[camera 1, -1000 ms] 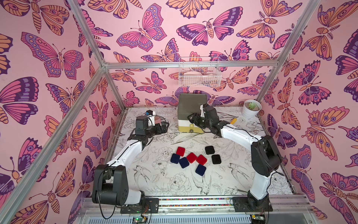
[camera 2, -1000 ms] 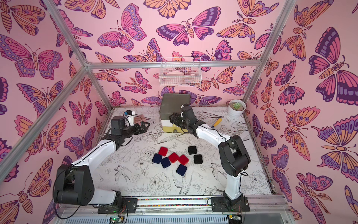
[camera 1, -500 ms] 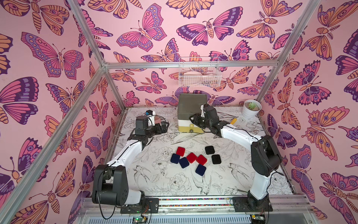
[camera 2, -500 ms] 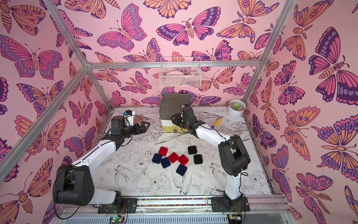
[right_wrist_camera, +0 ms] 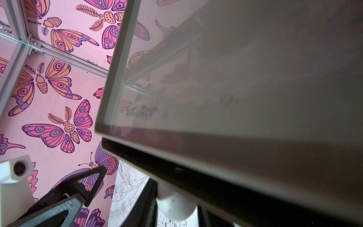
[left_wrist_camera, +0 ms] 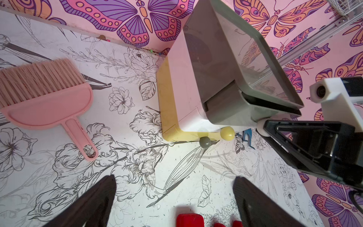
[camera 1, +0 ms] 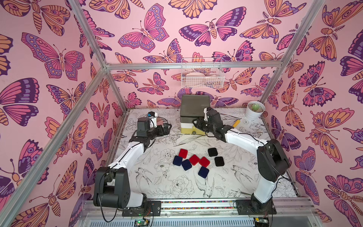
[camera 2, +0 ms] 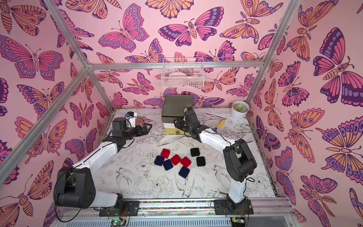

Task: Place the brooch boxes into the drawer by color
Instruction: Open the drawer in the storage box.

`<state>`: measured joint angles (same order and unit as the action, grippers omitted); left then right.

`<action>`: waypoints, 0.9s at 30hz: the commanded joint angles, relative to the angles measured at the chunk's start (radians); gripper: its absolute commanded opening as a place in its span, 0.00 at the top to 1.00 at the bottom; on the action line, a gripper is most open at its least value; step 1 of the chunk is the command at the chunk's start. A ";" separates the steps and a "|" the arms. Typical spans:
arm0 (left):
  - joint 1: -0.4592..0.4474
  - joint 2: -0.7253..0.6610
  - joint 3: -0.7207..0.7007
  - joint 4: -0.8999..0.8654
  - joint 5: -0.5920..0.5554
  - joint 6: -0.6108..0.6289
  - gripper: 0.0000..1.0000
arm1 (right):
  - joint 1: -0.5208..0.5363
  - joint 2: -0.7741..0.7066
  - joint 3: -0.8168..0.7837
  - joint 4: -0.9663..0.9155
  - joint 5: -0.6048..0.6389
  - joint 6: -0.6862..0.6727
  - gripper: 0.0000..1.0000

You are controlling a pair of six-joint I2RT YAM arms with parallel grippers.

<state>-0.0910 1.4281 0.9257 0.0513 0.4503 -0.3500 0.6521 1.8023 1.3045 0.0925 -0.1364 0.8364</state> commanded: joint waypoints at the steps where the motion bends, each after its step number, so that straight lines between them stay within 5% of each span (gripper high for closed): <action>1: 0.005 0.024 0.019 -0.007 0.040 -0.016 0.00 | 0.037 -0.062 -0.029 -0.025 0.007 -0.027 0.71; 27: 0.007 0.056 0.053 -0.008 0.042 -0.041 0.00 | 0.094 -0.194 -0.094 -0.194 -0.075 -0.025 0.70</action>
<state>-0.0910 1.4765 0.9607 0.0509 0.4797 -0.3832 0.7349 1.6382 1.1881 -0.0574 -0.1642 0.8330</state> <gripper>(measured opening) 0.999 0.334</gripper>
